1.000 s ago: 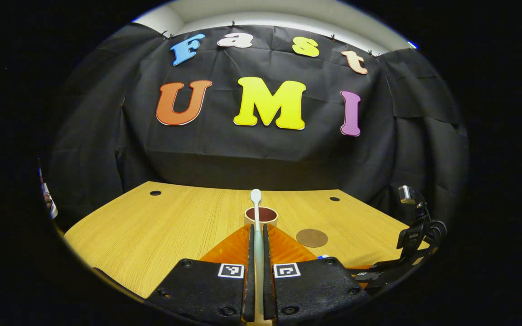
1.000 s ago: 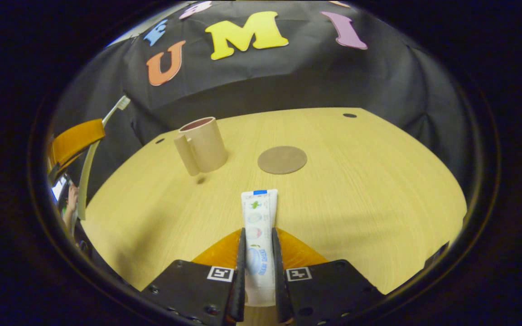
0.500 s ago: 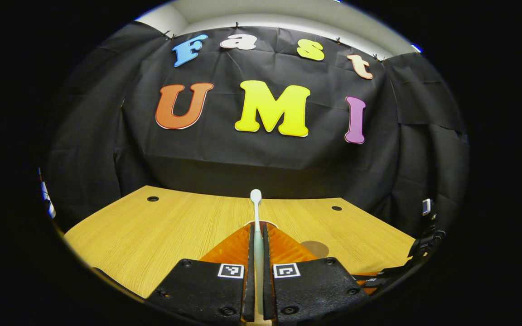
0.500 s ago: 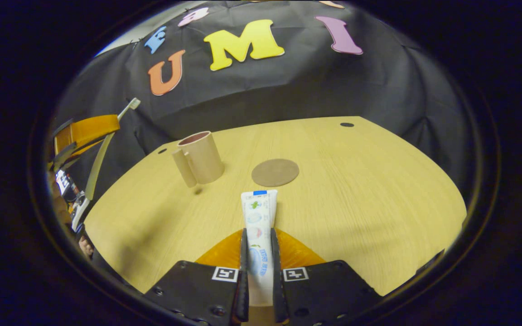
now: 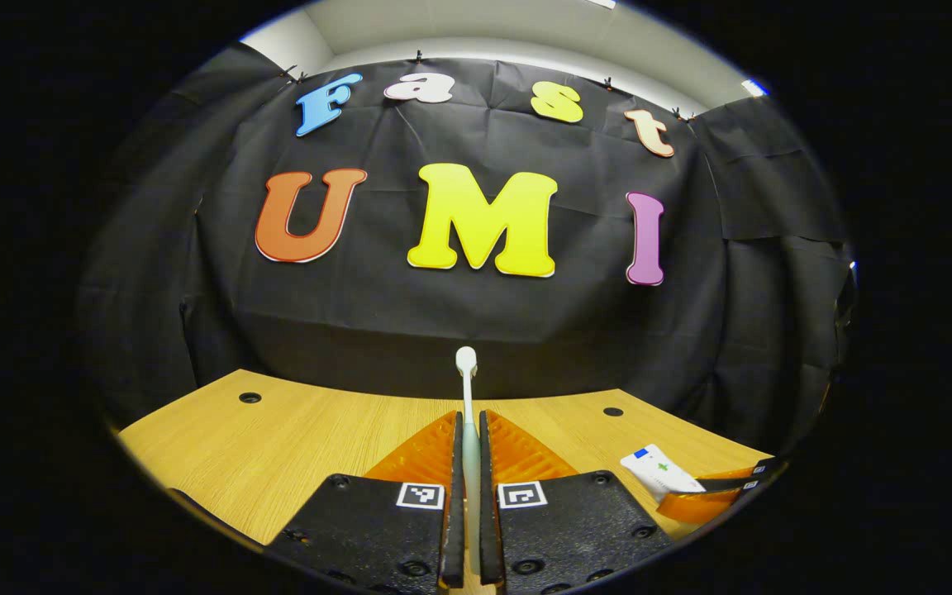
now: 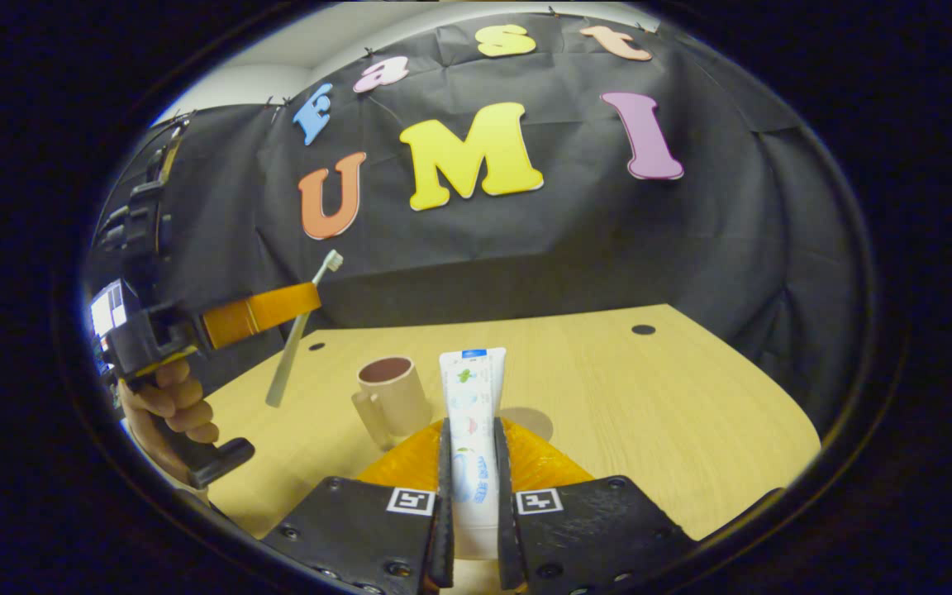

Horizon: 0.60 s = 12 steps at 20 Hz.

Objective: Put the toothbrush and toothpaste on the desktop into the cup, then pick up the cup and place it on the coaster on the desktop.

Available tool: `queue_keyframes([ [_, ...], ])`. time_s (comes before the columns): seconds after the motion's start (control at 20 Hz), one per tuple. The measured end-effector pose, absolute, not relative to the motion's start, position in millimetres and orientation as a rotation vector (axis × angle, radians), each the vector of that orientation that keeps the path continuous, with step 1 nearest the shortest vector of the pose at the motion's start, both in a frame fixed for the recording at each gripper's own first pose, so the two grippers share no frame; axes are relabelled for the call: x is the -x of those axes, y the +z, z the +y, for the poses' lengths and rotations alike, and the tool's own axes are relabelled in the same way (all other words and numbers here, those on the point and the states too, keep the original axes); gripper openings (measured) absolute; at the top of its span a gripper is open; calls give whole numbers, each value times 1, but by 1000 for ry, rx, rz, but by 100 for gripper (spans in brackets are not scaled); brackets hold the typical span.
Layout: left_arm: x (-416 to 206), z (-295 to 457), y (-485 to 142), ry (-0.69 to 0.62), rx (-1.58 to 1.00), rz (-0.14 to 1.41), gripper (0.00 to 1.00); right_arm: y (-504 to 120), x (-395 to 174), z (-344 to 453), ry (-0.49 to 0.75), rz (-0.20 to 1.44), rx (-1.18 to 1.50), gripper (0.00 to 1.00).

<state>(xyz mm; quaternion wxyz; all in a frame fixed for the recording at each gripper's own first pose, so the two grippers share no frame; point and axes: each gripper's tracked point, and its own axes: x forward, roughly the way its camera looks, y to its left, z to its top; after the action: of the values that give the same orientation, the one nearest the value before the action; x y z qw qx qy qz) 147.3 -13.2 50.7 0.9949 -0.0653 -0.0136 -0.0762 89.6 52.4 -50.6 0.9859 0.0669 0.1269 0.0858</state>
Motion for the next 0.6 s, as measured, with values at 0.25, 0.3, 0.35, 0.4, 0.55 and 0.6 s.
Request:
queue_keyframes([
  [0.25,-186,-19,60,-159,111,-24,10,5,-121,53,184,138,-153,22],
  [0.3,-193,-20,62,-158,101,-27,10,8,-126,52,179,124,-152,21],
  [0.35,-200,-23,60,-159,91,-28,10,11,-129,52,181,118,-153,21],
  [0.4,-206,-25,58,-160,83,-23,9,9,-132,54,188,121,-158,21],
  [0.55,-218,-33,50,-178,73,-8,10,1,-137,51,202,142,-181,21],
  [0.6,-221,-33,48,-178,77,-7,10,-1,-139,48,198,144,-184,21],
])
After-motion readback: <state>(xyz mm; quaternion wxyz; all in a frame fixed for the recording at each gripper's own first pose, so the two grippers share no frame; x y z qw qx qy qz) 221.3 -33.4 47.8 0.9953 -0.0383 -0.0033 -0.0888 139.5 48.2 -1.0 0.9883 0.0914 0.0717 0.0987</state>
